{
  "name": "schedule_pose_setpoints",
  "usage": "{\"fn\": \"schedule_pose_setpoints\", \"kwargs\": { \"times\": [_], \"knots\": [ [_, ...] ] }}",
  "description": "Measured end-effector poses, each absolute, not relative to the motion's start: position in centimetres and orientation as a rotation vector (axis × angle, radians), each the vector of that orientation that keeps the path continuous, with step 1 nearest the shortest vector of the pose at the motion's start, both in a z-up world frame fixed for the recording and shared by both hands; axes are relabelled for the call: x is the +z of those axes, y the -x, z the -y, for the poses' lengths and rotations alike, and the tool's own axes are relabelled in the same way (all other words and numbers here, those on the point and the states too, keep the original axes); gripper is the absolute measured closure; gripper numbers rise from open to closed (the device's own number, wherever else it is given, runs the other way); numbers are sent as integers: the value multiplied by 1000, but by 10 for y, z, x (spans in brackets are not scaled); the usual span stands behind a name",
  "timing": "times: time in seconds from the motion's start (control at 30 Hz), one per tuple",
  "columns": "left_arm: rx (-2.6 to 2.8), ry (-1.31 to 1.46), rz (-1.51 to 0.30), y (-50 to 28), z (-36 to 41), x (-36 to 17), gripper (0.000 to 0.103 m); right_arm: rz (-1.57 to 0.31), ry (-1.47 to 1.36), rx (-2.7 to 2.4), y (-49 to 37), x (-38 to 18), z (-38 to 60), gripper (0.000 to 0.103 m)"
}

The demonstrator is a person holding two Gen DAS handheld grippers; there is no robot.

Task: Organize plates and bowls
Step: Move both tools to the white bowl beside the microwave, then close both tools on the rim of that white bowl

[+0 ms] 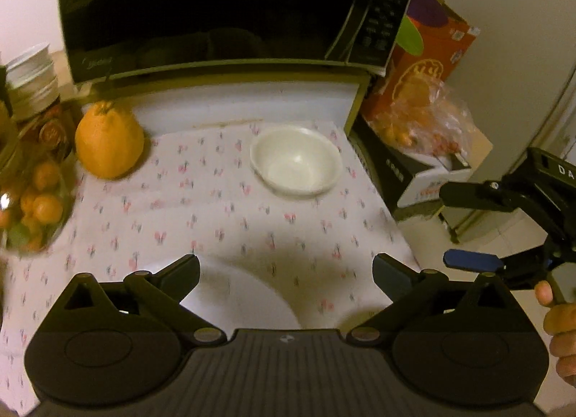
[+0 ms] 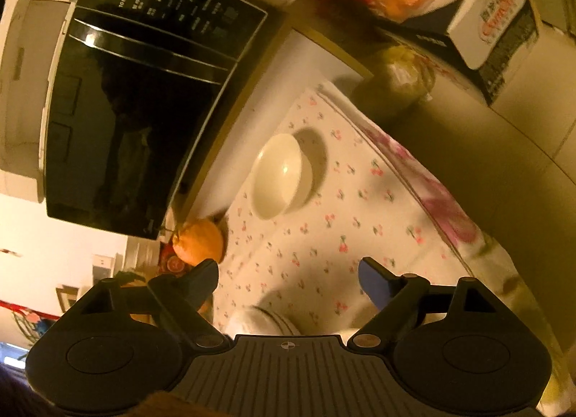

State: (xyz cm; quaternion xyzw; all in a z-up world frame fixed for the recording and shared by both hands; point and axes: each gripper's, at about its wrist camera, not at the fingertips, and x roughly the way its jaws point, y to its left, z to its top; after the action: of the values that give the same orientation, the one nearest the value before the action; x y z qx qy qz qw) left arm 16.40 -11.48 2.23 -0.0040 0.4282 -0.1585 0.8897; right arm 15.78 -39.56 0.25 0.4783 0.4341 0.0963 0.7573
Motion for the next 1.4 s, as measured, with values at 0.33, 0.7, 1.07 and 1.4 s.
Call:
{"fn": "schedule_pose_setpoints", "kwargs": {
  "times": [0.33, 0.7, 1.07, 1.4],
  "knots": [
    [-396, 71, -845, -224, 106, 8, 1, -929, -1068, 269, -205, -16, 388, 16],
    [-487, 134, -884, -283, 102, -27, 16, -932, -1070, 264, -241, -52, 378, 17],
    [-508, 216, -895, -309, 96, -50, 41, -906, -1049, 236, -257, -69, 369, 56],
    [-496, 249, -888, -314, 93, -54, 63, -890, -1010, 235, -263, -74, 361, 77]
  ]
}}
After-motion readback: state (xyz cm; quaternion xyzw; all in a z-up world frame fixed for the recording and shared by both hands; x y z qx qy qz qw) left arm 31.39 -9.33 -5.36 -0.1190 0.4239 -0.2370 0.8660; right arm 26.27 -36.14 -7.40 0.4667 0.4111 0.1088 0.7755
